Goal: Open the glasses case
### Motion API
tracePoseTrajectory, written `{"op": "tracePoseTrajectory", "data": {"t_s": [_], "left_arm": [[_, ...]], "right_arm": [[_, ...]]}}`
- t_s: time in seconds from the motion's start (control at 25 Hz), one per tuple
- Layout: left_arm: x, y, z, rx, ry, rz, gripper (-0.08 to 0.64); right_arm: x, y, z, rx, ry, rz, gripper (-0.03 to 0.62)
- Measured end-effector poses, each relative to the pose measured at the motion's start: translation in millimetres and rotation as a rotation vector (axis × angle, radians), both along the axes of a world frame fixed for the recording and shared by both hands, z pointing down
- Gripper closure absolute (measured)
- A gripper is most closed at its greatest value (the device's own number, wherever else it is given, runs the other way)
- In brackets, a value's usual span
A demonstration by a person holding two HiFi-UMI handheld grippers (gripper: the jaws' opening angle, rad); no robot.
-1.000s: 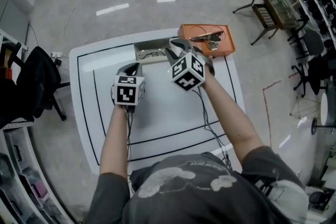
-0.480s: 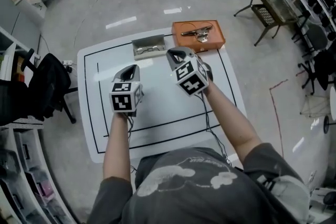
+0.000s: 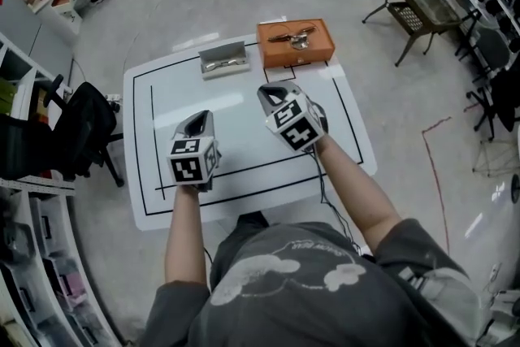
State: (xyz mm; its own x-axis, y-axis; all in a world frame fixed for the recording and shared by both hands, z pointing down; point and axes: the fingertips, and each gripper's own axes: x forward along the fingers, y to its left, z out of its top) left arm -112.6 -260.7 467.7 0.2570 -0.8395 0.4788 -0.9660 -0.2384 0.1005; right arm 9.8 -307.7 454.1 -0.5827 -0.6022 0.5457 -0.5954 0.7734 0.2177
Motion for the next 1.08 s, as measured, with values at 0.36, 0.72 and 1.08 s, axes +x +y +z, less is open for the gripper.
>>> {"op": "tracePoseTrajectory", "data": {"t_s": [0.36, 0.72, 1.08], "left_arm": [[28, 71, -5, 0.001, -0.021, -0.011, 0.557], [61, 152, -6, 0.006, -0.023, -0.024, 0.557], [93, 207, 7, -0.010, -0.025, -0.014, 0.557]], "right_arm": [[44, 67, 7, -0.052, -0.017, 0.047, 0.594], [82, 142, 10, -0.073, -0.047, 0.051, 0.594], [115, 187, 28, -0.118, -0.069, 0.078, 0.594]]}}
